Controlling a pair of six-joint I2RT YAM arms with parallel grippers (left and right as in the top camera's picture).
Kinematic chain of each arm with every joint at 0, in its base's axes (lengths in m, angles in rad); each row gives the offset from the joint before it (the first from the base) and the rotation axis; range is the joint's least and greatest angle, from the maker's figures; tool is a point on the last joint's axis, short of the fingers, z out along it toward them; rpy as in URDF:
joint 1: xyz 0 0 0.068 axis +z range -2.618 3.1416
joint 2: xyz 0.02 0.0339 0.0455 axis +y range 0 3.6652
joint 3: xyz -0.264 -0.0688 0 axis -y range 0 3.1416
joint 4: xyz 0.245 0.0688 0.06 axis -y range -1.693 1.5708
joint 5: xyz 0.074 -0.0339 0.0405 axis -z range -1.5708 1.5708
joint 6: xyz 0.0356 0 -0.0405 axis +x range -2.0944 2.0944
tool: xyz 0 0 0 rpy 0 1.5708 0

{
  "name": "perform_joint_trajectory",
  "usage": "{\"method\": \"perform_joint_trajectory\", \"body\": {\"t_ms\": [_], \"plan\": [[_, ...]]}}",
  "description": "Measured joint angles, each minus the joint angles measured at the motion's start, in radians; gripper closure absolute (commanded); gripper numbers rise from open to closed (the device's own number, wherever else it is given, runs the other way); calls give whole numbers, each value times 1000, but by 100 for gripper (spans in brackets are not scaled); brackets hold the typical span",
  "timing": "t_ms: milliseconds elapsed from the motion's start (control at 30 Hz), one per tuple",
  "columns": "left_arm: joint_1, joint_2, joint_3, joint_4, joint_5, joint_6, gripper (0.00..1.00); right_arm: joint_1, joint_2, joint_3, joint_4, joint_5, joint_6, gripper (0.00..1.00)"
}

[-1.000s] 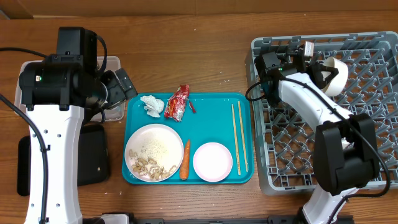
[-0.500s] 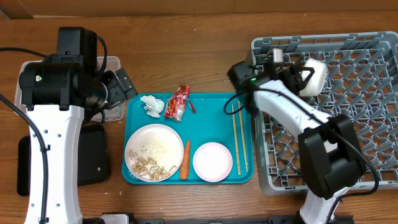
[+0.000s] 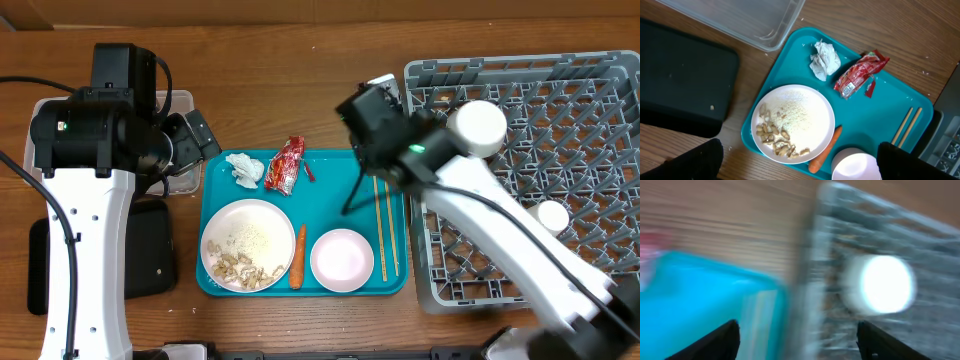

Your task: Sort waste into correct bins and load items into the dishwasher

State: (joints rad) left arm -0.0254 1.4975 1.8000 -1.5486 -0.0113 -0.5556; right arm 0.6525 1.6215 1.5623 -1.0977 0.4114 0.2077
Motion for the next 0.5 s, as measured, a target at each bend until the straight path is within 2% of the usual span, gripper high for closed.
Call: {"method": "perform_joint_trajectory", "body": {"t_ms": [100,233,367,500], "plan": [[0,0,0,0,0,0,0,0,-62,13,-68,-260,4,31],[0,0,0,0,0,0,0,10,-62,-26,-152,-496,29,39],[0,0,0,0,0,0,0,64,-45,-174,-121,-581,62,34],[0,0,0,0,0,0,0,107,-35,-343,-24,-544,117,34]]}}
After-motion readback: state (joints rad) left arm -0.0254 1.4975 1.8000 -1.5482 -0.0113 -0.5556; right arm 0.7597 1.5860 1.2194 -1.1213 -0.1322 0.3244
